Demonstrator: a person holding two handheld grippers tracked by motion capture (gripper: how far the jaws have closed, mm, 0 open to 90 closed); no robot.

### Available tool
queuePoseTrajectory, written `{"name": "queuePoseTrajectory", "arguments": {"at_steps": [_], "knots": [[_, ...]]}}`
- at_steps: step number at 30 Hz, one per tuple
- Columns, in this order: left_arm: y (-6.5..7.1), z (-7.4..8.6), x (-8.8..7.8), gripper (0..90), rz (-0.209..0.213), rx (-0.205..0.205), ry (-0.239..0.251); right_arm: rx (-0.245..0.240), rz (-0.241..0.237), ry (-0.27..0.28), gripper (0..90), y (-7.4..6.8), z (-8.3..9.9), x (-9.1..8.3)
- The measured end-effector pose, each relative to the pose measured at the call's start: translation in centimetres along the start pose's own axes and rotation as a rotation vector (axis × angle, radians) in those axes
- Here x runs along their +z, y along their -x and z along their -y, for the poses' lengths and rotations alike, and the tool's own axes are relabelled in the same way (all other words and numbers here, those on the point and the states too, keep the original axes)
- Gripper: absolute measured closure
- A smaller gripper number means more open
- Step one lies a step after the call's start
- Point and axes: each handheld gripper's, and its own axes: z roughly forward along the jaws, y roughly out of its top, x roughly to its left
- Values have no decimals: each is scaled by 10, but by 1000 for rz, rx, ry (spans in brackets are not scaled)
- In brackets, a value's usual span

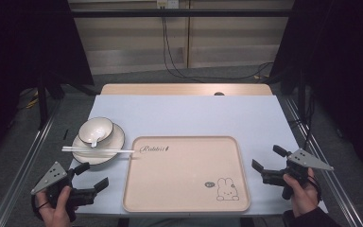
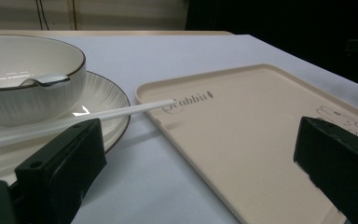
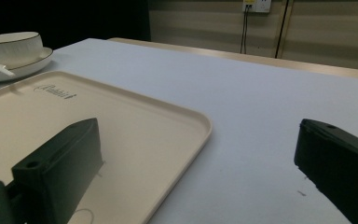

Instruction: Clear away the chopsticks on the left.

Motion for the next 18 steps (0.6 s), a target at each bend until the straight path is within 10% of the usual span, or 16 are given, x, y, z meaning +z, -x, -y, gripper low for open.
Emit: {"name": "queuePoseTrajectory", "arguments": {"at_steps": [18], "knots": [[-7,-5,-13,26,18,18,-9,-22,-14,-4,6,-2,1,1]]}}
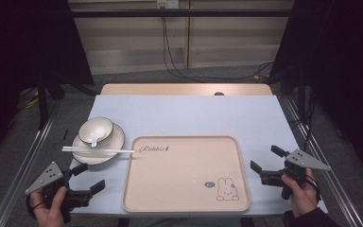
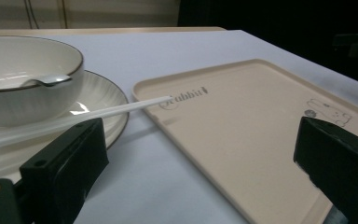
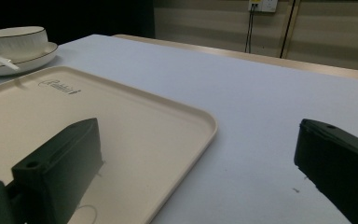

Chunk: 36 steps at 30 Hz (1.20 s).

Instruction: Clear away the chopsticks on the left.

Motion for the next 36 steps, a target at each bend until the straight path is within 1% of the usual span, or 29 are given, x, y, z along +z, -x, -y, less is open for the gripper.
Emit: {"name": "queuePoseTrajectory", "arguments": {"at_steps": [1,2,3,4,7,9,10,11,13,14,16,17,18,19,20,21,22,23,25,26,28,29,30,31,32,33,34,35,36], "knots": [[-2,-2,-3,32,7,2,-5,1,1,1,6,0,0,0],[-3,-3,-6,32,-2,-4,-5,5,-4,0,6,0,0,0],[-4,-5,-9,32,0,-6,-18,5,-5,1,6,0,0,0],[-6,-6,-12,32,-6,9,-37,4,-4,1,6,0,0,0],[-11,-8,-16,42,-3,19,-67,3,-2,3,6,0,0,1],[-17,-9,-16,42,20,34,-87,1,3,4,6,0,0,0],[-19,-10,-15,42,23,49,-109,2,4,4,6,0,0,1],[-22,-12,-14,42,39,49,-118,3,4,5,6,0,0,0],[-26,-14,-10,44,48,55,-131,3,4,8,6,0,0,0],[-28,-15,-8,45,62,72,-141,2,2,7,6,0,0,0],[-32,-18,-5,62,117,102,-163,2,-2,7,6,-1,0,0],[-33,-19,-4,80,117,115,-173,2,-1,7,6,-1,0,0],[-35,-20,-2,70,113,128,-181,2,0,8,6,-1,0,1],[-37,-21,-1,57,117,119,-179,2,0,8,6,-1,0,1],[-40,-22,1,56,107,123,-183,2,0,8,6,-1,0,1],[-40,-22,1,57,107,123,-183,2,0,8,6,-1,0,1],[-47,-23,3,58,83,133,-209,1,-1,7,7,-1,0,1],[-51,-24,4,59,72,148,-217,0,1,8,6,-1,0,1],[-60,-24,7,60,66,151,-229,2,2,9,6,-1,0,1],[-65,-25,8,66,58,164,-246,2,2,8,6,-1,0,1],[-74,-27,11,67,51,166,-280,-1,-1,7,6,-1,0,1],[-78,-28,12,72,45,170,-288,-1,-3,7,7,-1,0,1],[-83,-29,14,82,39,184,-306,0,-5,5,7,-1,0,1],[-83,-29,14,82,39,184,-306,0,-5,5,7,-1,0,1],[-90,-31,16,79,42,199,-328,-1,-4,7,7,-1,0,1],[-93,-32,17,79,50,213,-340,-1,-3,7,7,-1,0,1],[-95,-33,19,81,48,221,-349,-2,-3,6,6,-1,0,1],[-97,-33,21,96,49,240,-356,1,-2,7,6,-1,0,1],[-99,-34,22,134,55,263,-367,1,-1,8,6,-1,0,0]]}}
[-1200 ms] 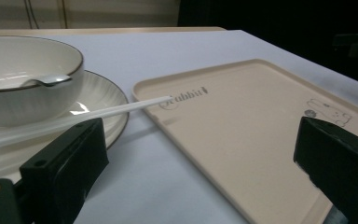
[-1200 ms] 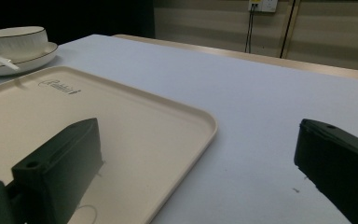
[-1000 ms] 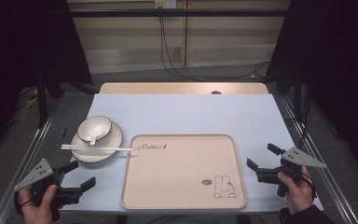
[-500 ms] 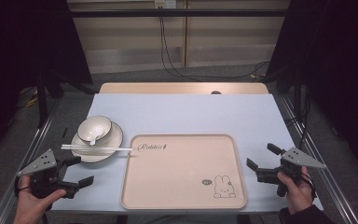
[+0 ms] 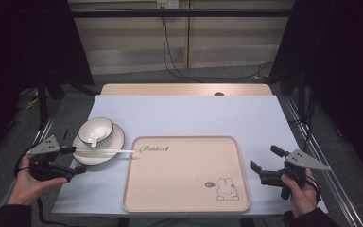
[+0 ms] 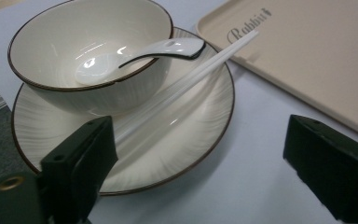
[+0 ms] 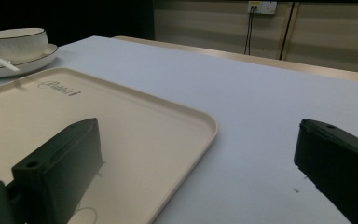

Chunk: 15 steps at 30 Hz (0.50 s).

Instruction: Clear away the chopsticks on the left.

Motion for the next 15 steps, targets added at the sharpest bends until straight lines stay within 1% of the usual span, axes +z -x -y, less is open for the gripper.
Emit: {"name": "queuePoseTrajectory", "arguments": {"at_steps": [1,2,3,4,6,7,8,10,11,13,14,15], "knots": [[0,0,0,174,0,0,0,-3,1,2,6,0,0,0],[-4,-1,3,197,-17,19,6,-3,1,2,7,0,0,0],[-7,-2,3,198,-42,18,-7,2,-4,0,7,0,0,0],[-9,-1,5,201,-46,24,-2,1,-2,2,7,0,0,0],[-14,-1,8,291,-35,36,7,1,-4,2,6,0,0,0],[-14,-1,8,311,-35,36,7,1,-4,2,6,0,0,0],[-18,-2,11,342,-26,66,-21,-2,-4,5,6,0,0,-1],[-19,-3,16,411,-13,93,-38,1,-3,5,6,0,0,0],[-20,-4,17,429,-15,103,-56,2,-1,6,6,0,0,0],[-21,-4,19,449,-18,109,-61,2,-2,6,7,0,0,0],[-24,-5,21,483,-12,124,-65,2,-3,6,6,0,0,-1],[-25,-6,21,491,-16,127,-77,0,-4,5,6,0,0,-1]]}}
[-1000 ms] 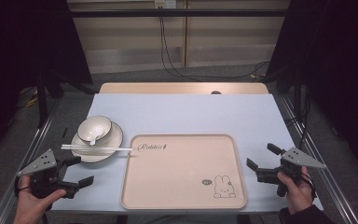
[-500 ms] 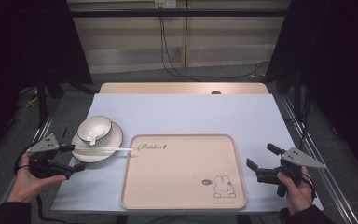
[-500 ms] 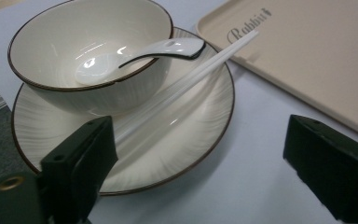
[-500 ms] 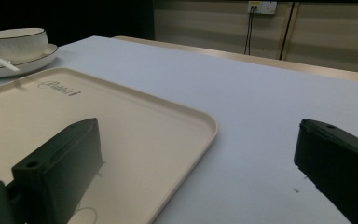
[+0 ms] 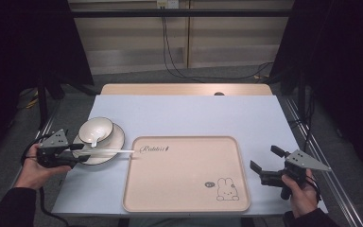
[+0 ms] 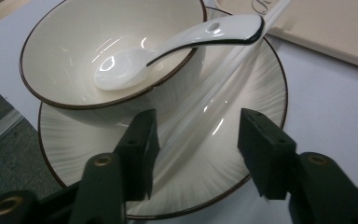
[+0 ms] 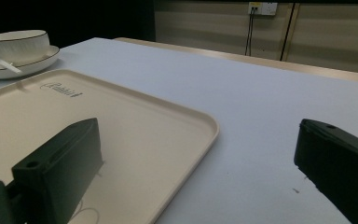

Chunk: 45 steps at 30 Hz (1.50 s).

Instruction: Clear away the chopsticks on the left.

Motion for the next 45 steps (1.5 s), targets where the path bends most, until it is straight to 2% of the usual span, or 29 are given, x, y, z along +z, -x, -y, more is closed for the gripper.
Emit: {"name": "queuePoseTrajectory", "arguments": {"at_steps": [3,7,8,9,11,16,18,22,23,25,30,31,32,33,38,43,44,45], "knots": [[-3,1,3,541,8,11,-19,-1,-1,1,6,0,0,0],[-4,4,6,568,-4,15,-12,2,0,2,6,0,0,0],[-5,4,6,572,-4,25,-35,3,1,2,6,0,0,0],[-5,5,8,575,8,21,-20,0,0,1,6,0,0,0],[-3,5,9,582,22,23,-22,2,1,-1,6,0,0,0],[2,5,15,619,26,38,-24,3,1,-6,6,0,0,0],[3,2,17,643,52,71,-52,5,1,-7,6,0,1,0],[7,-2,23,690,65,95,-63,7,-1,-6,6,0,1,0],[7,-2,25,693,82,96,-58,4,-8,-8,6,0,1,1],[8,-3,27,710,89,100,-76,6,-10,-10,6,-1,1,1],[9,-5,29,775,114,117,-70,9,-10,-9,6,-1,1,1],[10,-6,29,797,100,114,-73,22,-11,-9,6,-1,1,1],[10,-7,28,822,115,111,-74,27,-8,-9,6,0,1,1],[10,-7,28,835,110,111,-74,26,-4,-4,6,0,1,1],[11,-7,28,841,115,93,-64,31,-5,-3,6,0,1,1],[14,-11,21,843,133,21,-50,35,-4,-3,6,0,1,1],[14,-11,21,844,133,21,-50,35,-4,-3,6,0,1,1],[15,-13,19,844,133,-2,-25,35,-6,-2,6,0,1,1]]}}
